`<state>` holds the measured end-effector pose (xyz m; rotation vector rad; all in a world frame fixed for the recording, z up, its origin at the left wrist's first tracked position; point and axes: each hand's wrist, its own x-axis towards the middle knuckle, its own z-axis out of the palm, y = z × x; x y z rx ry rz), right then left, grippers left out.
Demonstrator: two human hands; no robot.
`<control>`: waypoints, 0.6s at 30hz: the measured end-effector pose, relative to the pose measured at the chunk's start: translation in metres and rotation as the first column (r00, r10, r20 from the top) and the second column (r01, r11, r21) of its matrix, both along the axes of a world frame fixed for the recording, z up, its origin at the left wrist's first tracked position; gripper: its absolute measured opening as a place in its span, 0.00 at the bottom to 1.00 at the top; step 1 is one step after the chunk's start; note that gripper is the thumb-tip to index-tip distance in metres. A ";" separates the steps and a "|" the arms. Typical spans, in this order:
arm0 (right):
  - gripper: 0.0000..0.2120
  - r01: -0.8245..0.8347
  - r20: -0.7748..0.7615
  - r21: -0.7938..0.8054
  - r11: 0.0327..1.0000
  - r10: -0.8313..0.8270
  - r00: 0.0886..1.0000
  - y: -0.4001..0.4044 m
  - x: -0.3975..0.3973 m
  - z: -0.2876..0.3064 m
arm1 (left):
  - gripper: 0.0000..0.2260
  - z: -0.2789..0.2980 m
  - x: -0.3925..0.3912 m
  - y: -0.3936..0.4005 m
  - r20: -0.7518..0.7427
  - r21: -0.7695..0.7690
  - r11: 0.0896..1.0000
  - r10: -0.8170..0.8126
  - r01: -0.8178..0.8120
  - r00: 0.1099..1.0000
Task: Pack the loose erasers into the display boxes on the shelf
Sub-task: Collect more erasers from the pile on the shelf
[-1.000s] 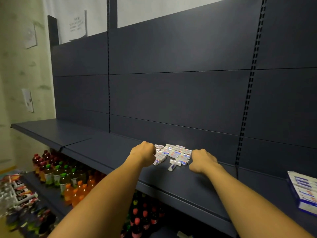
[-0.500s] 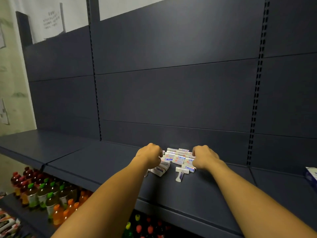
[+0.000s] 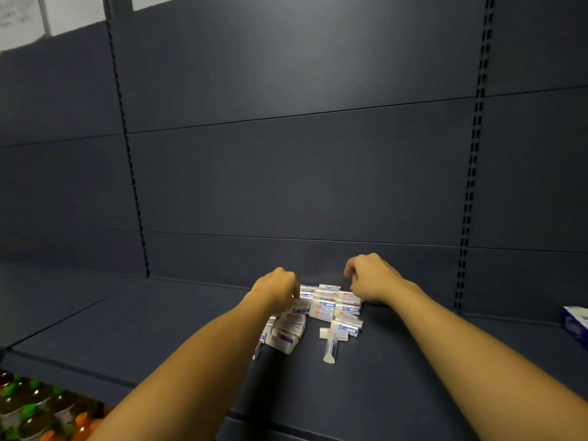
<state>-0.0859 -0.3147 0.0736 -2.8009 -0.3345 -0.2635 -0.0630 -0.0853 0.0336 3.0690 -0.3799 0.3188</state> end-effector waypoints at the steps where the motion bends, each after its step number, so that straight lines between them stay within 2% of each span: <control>1: 0.17 0.005 0.004 0.004 1.000 -0.005 1.000 -0.003 0.001 0.002 | 0.07 -0.002 0.005 0.000 -0.004 0.003 1.000 0.002 -0.002 1.000; 5: 0.17 0.058 -0.003 0.000 0.998 -0.058 0.998 -0.012 -0.001 0.006 | 0.07 -0.006 0.020 -0.002 -0.038 0.037 0.999 -0.015 0.016 0.999; 12: 0.13 0.132 -0.029 0.000 0.991 -0.132 0.991 -0.012 -0.004 -0.004 | 0.04 -0.013 0.032 -0.007 -0.079 0.110 0.991 -0.067 0.076 0.995; 18: 0.08 0.069 -0.099 -0.042 0.997 -0.072 0.992 -0.009 -0.009 -0.009 | 0.04 -0.015 0.038 -0.005 -0.093 0.104 0.987 -0.112 0.122 0.989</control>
